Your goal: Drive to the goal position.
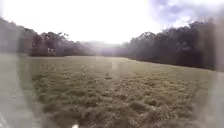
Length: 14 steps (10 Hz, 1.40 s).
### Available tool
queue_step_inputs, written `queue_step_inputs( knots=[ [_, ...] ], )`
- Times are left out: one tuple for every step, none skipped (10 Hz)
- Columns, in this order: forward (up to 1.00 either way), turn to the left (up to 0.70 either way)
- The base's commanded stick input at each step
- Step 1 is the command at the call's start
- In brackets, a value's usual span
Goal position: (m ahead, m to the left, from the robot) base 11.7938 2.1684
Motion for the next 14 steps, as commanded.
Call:
queue_step_inputs(
  knots=[
    [0.7,0.01],
    [0.7,0.01],
    [0.7,0.01],
    [0.7,0.01],
    [0.7,0.01],
    [0.7,0.01],
    [0.7,0.01],
    [0.7,0.01],
    [0.7,0.01],
    [0.7,0.01],
    [0.7,0.01],
    [0.7,0.01],
    [0.7,0.01],
    [0.7,0.01]
  ],
)
